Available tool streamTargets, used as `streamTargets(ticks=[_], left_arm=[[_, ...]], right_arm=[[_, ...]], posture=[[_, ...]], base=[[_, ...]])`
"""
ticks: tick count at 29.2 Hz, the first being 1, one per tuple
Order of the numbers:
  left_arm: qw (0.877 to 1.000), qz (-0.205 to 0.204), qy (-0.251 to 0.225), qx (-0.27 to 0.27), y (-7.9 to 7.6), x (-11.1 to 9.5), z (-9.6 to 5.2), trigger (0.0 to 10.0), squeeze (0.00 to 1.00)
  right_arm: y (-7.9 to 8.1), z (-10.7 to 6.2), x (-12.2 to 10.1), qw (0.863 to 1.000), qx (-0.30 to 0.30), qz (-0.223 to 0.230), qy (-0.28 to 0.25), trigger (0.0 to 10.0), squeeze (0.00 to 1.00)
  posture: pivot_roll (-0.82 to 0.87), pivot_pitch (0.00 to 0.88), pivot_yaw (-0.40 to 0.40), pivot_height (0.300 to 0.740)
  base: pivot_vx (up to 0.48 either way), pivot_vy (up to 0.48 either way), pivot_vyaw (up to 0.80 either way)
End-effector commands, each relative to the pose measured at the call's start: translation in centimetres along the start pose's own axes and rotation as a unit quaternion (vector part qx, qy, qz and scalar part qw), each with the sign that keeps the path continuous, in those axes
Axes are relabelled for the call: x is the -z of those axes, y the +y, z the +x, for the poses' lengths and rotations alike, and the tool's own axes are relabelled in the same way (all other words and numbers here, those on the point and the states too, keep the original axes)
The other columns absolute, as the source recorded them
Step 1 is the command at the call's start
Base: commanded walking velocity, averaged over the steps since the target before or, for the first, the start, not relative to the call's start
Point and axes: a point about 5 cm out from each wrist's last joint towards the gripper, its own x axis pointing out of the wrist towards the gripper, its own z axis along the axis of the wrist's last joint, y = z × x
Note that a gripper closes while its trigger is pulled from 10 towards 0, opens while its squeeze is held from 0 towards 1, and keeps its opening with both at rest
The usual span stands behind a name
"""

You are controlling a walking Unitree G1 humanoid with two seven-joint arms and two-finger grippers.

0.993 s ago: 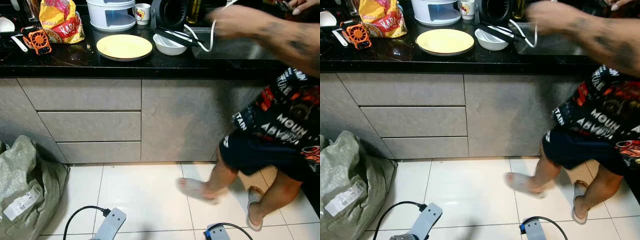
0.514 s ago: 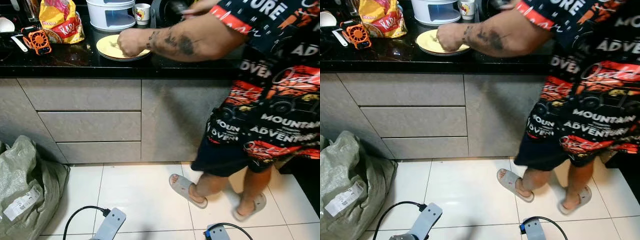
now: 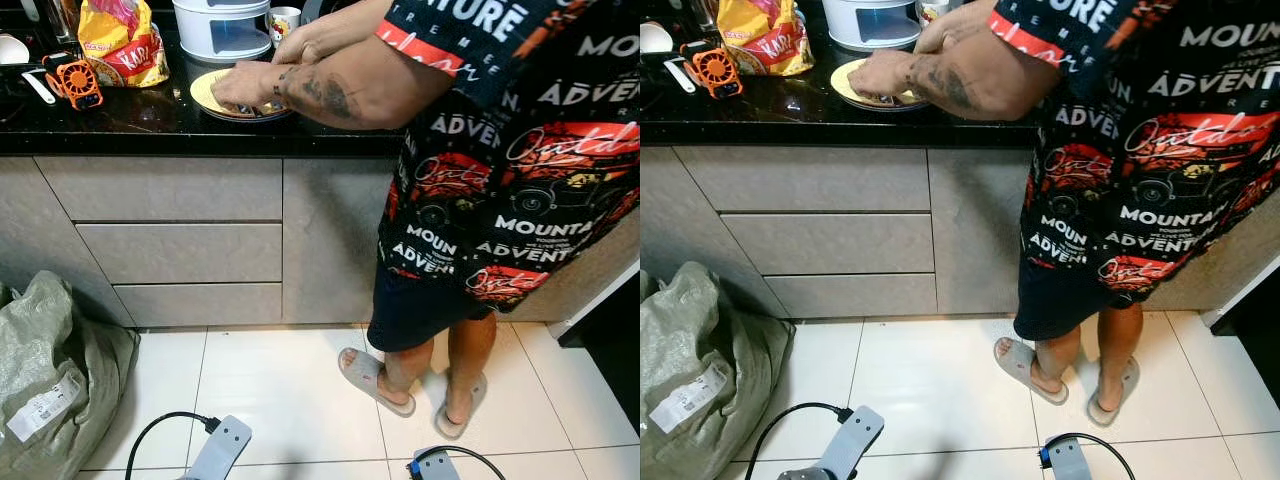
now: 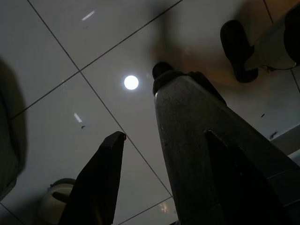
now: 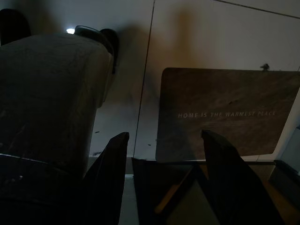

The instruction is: Kitchen organization

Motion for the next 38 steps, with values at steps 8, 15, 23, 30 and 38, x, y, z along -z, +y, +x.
streamTargets(ticks=[8, 15, 23, 30, 38], left_arm=[[1.000, 0.004, 0.031, 0.006, -0.08, 1.57, -0.13, 10.0, 0.00], [0.999, 0.005, 0.030, 0.007, -0.19, 1.55, -0.10, 10.0, 0.00], [1.000, 0.003, 0.030, 0.009, -0.26, 1.51, -0.08, 10.0, 0.00], [0.999, 0.001, 0.031, 0.009, -0.26, 1.53, -0.08, 10.0, 0.00], [0.999, 0.001, 0.031, 0.009, -0.22, 1.58, -0.10, 10.0, 0.00]], right_arm=[[0.34, -0.01, 0.50, 1.000, -0.006, -0.009, 0.011, 10.0, 0.00], [0.24, -0.01, 0.52, 1.000, -0.005, -0.012, 0.010, 10.0, 0.00], [0.16, -0.01, 0.53, 1.000, -0.004, -0.012, 0.010, 10.0, 0.00], [0.15, -0.01, 0.54, 1.000, -0.004, -0.010, 0.011, 10.0, 0.00], [0.22, -0.01, 0.56, 1.000, -0.005, -0.009, 0.011, 10.0, 0.00]], posture=[[0.02, 0.069, 0.001, 0.740], [0.02, 0.066, -0.001, 0.740], [0.02, 0.069, -0.004, 0.740], [0.02, 0.076, 0.000, 0.740], [0.02, 0.078, 0.004, 0.740]], base=[[0.000, 0.000, 0.00], [0.000, 0.000, 0.00], [0.000, 0.000, 0.00], [0.000, 0.000, 0.00], [0.000, 0.000, 0.00]])
